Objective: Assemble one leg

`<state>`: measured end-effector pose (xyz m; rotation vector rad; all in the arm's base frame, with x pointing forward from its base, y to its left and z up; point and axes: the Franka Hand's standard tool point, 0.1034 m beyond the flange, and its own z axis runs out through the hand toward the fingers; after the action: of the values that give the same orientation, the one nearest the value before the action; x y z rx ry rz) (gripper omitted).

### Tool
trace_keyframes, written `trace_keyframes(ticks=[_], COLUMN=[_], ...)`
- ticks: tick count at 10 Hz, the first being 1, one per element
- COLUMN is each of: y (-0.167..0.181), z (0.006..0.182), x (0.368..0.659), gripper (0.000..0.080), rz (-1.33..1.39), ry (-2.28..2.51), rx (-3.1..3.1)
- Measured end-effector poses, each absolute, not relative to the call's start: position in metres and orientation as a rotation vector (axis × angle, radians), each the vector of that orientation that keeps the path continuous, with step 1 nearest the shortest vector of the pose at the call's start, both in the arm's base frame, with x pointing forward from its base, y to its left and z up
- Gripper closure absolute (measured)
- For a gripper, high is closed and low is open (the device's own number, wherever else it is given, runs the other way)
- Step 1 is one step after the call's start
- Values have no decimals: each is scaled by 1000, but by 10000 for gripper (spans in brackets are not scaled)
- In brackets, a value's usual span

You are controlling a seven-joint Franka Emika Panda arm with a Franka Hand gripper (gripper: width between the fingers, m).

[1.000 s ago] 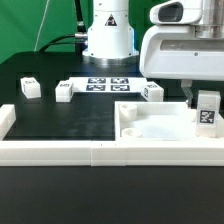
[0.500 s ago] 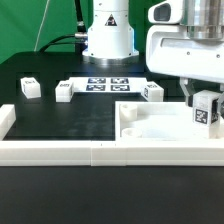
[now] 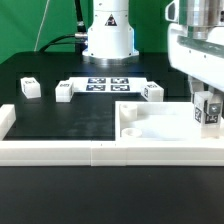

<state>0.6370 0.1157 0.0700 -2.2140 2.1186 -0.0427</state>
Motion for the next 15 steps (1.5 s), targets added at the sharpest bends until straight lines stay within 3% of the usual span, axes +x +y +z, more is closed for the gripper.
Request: trace_keyframes(ticks=[5,7,8,9,15], y=[116,117,117,117,118], z=[70,70,70,70,70], x=[636,636,636,637,636], gripper=[509,276,276,169,150], rz=[-16,-16,-20,-23,-37], ry=[2392,2378,2333,2321,2061], rx=[-1907,-1924,-1979,-1989,-2262])
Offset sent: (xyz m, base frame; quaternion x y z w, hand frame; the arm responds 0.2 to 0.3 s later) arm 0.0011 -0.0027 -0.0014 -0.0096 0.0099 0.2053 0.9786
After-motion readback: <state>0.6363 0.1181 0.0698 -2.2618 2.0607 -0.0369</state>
